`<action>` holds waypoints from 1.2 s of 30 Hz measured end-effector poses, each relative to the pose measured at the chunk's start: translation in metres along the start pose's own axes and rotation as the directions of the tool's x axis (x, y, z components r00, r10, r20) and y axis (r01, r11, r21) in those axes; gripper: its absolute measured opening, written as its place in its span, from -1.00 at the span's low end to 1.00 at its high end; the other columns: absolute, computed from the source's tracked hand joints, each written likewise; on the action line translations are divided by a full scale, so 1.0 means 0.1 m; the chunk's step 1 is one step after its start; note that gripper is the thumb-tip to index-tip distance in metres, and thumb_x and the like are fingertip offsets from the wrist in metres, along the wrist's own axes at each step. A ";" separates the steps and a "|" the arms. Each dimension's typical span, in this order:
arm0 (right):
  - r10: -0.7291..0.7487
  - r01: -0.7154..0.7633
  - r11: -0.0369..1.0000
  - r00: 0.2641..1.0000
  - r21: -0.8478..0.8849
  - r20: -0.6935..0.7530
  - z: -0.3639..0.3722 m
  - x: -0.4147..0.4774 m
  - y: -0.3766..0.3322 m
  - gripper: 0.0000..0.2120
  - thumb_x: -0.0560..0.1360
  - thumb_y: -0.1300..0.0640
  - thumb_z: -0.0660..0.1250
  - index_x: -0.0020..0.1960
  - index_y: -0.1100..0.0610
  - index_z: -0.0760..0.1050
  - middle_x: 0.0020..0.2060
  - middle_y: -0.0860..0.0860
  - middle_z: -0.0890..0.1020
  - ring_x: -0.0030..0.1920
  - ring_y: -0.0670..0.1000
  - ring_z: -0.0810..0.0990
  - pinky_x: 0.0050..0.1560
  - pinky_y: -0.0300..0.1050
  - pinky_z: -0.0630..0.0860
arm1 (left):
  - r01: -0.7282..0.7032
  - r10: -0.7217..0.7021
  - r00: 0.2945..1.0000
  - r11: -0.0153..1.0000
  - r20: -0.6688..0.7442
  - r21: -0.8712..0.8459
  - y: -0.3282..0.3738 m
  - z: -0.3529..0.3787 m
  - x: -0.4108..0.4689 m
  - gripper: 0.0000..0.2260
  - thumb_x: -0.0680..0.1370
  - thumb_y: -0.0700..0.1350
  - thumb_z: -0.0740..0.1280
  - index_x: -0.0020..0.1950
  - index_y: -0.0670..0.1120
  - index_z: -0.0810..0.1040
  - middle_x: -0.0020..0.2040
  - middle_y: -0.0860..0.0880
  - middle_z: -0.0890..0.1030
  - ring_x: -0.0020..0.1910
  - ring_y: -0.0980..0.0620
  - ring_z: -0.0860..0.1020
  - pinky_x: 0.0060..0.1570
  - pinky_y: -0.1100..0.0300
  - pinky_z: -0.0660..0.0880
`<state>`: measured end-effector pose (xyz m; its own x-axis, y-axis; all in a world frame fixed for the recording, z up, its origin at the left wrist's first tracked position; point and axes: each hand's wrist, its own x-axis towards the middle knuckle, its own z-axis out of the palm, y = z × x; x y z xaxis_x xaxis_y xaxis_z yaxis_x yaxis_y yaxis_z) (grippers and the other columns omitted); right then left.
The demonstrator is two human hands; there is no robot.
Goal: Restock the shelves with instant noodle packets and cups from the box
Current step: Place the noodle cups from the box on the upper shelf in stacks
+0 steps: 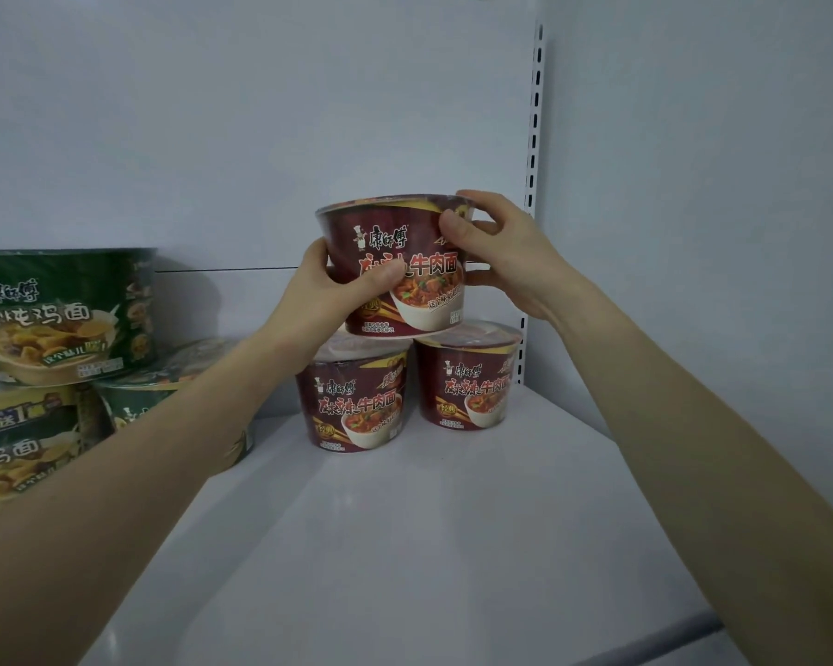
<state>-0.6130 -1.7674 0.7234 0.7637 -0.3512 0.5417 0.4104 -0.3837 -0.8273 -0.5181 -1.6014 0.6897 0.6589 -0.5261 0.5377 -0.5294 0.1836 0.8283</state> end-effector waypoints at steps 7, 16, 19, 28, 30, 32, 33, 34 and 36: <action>0.036 -0.029 0.994 0.997 0.103 -0.064 -0.08 0.12 0.25 -0.46 0.46 0.07 0.36 0.37 0.12 0.26 0.01 0.09 0.58 -0.02 0.02 0.57 -0.10 -0.09 0.55 | -0.538 0.633 0.774 0.652 0.006 0.534 -0.08 0.09 -0.44 -0.62 0.49 0.00 0.30 0.19 -0.22 0.50 0.09 -0.06 0.56 0.06 0.15 0.48 0.09 0.31 0.42; 0.087 -0.084 0.990 0.996 0.116 -0.019 -0.04 0.25 0.52 -0.43 0.46 0.09 0.37 0.39 0.11 0.23 0.11 0.13 0.54 0.04 0.03 0.55 0.00 -0.03 0.52 | -0.457 0.015 0.747 0.738 0.665 0.496 -0.58 0.40 -1.13 -0.57 0.58 0.02 0.22 0.41 -0.09 0.35 0.44 -0.05 0.34 0.34 0.32 0.14 0.10 0.74 -0.17; 0.080 -0.080 0.989 0.997 0.122 0.008 -0.02 0.29 0.55 -0.44 0.46 0.11 0.36 0.40 0.11 0.22 0.02 0.06 0.56 0.01 0.00 0.55 0.04 0.00 0.50 | -0.384 -0.034 0.774 0.769 0.632 0.511 -0.55 0.42 -1.14 -0.59 0.58 0.01 0.22 0.41 -0.07 0.35 0.45 -0.02 0.32 0.37 0.24 0.17 0.06 0.77 -0.18; 0.095 -0.111 0.980 0.990 0.167 0.106 -0.03 0.34 0.65 -0.43 0.53 0.13 0.27 0.46 0.05 0.12 0.02 -0.06 0.51 0.04 -0.08 0.53 0.15 -0.03 0.42 | -0.361 -0.086 0.772 0.756 0.630 0.546 -0.61 0.41 -1.13 -0.56 0.57 0.07 0.23 0.43 0.00 0.33 0.49 0.03 0.24 0.47 0.18 0.11 0.09 0.74 -0.18; 0.099 -0.120 0.976 0.988 0.180 0.121 -0.03 0.35 0.65 -0.43 0.54 0.13 0.25 0.47 0.04 0.08 0.02 -0.07 0.50 0.04 -0.09 0.52 0.17 -0.03 0.41 | -0.347 -0.096 0.777 0.760 0.622 0.550 -0.62 0.41 -1.13 -0.56 0.56 0.08 0.23 0.42 0.02 0.33 0.49 0.04 0.24 0.47 0.18 0.10 0.11 0.73 -0.16; 0.106 -0.129 0.976 0.985 0.174 0.134 -0.02 0.35 0.65 -0.41 0.54 0.11 0.24 0.48 0.03 0.06 0.06 -0.07 0.49 0.05 -0.09 0.51 0.22 -0.02 0.39 | -0.336 -0.113 0.777 0.758 0.620 0.559 -0.62 0.41 -1.13 -0.55 0.56 0.09 0.23 0.43 0.04 0.32 0.49 0.05 0.23 0.48 0.19 0.09 0.15 0.70 -0.14; 0.110 -0.132 0.977 0.984 0.165 0.139 -0.02 0.35 0.65 -0.40 0.54 0.10 0.24 0.49 0.02 0.04 0.10 -0.05 0.47 0.07 -0.08 0.50 0.23 -0.01 0.38 | -0.336 -0.119 0.774 0.755 0.622 0.563 -0.62 0.42 -1.13 -0.55 0.56 0.09 0.23 0.43 0.03 0.32 0.49 0.05 0.23 0.47 0.19 0.09 0.15 0.69 -0.14; 0.115 -0.136 0.979 0.983 0.153 0.144 -0.03 0.35 0.64 -0.39 0.54 0.09 0.24 0.49 0.01 0.03 0.16 -0.02 0.46 0.09 -0.07 0.50 0.23 0.00 0.38 | -0.339 -0.121 0.773 0.751 0.623 0.566 -0.62 0.42 -1.13 -0.56 0.56 0.08 0.23 0.43 0.03 0.32 0.49 0.05 0.23 0.47 0.20 0.09 0.14 0.71 -0.14; 0.130 -0.152 0.978 0.980 0.141 0.154 -0.03 0.35 0.63 -0.37 0.54 0.07 0.24 0.50 0.01 0.00 0.26 0.05 0.41 0.15 -0.02 0.48 0.22 0.00 0.38 | -0.338 -0.132 0.770 0.746 0.624 0.574 -0.63 0.41 -1.12 -0.56 0.56 0.09 0.23 0.43 0.04 0.33 0.49 0.05 0.23 0.46 0.21 0.10 0.12 0.73 -0.16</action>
<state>-0.5622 -1.8059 0.6908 0.8780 -0.2624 0.4004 0.3560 -0.2014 -0.9125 -0.5808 -1.5883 0.5705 0.2438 -0.9475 0.2069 -0.9242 -0.1623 0.3458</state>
